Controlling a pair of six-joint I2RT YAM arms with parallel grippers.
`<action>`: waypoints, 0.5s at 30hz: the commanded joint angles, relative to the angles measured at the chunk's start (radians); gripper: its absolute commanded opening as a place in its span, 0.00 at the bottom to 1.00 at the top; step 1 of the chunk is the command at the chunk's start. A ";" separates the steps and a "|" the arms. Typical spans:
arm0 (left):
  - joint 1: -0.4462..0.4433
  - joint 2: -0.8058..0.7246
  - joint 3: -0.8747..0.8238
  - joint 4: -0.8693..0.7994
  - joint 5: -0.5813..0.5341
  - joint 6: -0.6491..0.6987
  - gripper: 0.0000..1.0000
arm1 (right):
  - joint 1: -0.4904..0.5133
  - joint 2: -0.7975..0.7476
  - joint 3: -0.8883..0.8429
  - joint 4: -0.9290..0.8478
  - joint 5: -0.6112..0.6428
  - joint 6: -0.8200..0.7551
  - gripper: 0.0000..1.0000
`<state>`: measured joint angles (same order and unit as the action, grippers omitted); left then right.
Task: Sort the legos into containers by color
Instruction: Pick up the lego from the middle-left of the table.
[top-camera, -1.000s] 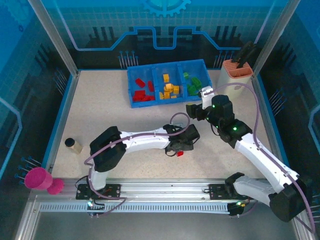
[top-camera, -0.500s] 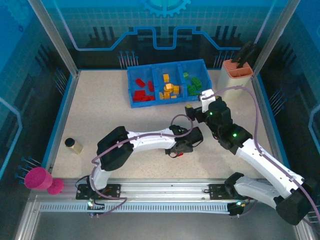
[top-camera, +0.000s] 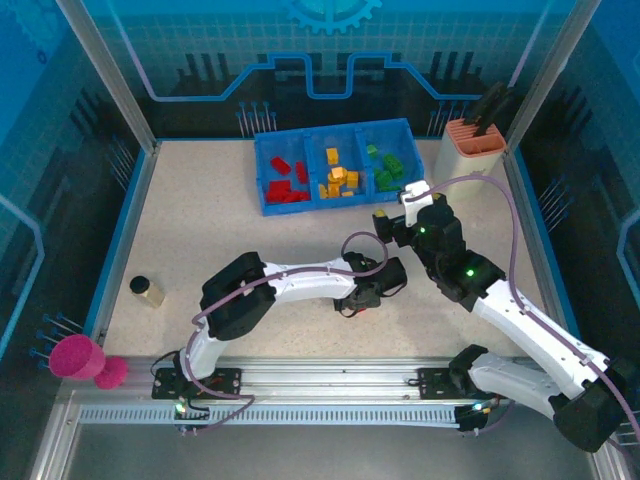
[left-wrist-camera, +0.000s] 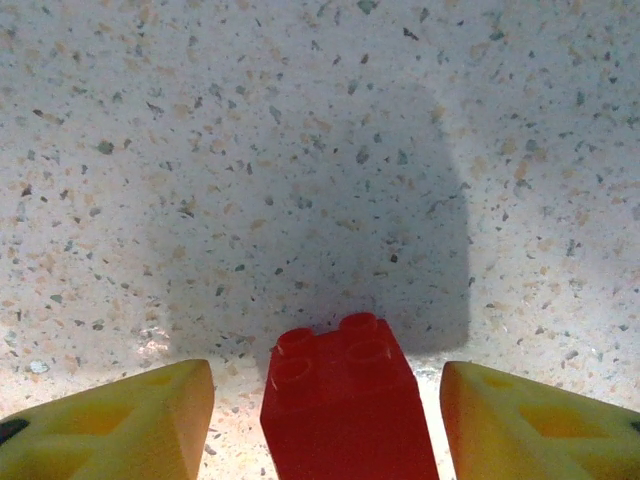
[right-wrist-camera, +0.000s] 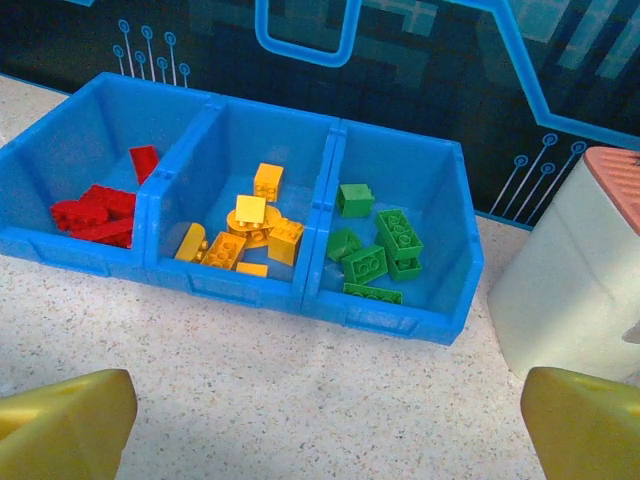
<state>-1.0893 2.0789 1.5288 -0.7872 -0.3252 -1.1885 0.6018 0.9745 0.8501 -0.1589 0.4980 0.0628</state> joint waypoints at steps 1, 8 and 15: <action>0.005 0.019 -0.025 0.020 0.008 -0.007 0.60 | 0.020 0.001 -0.002 0.030 0.018 -0.004 1.00; 0.015 0.030 -0.071 0.070 0.046 -0.012 0.53 | 0.003 0.016 0.006 0.025 -0.013 0.005 1.00; 0.037 0.040 -0.082 0.101 0.080 0.014 0.42 | -0.046 0.036 0.012 0.004 -0.050 0.029 1.00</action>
<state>-1.0683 2.0823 1.4754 -0.7353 -0.2909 -1.1839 0.5777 1.0016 0.8501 -0.1566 0.4740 0.0708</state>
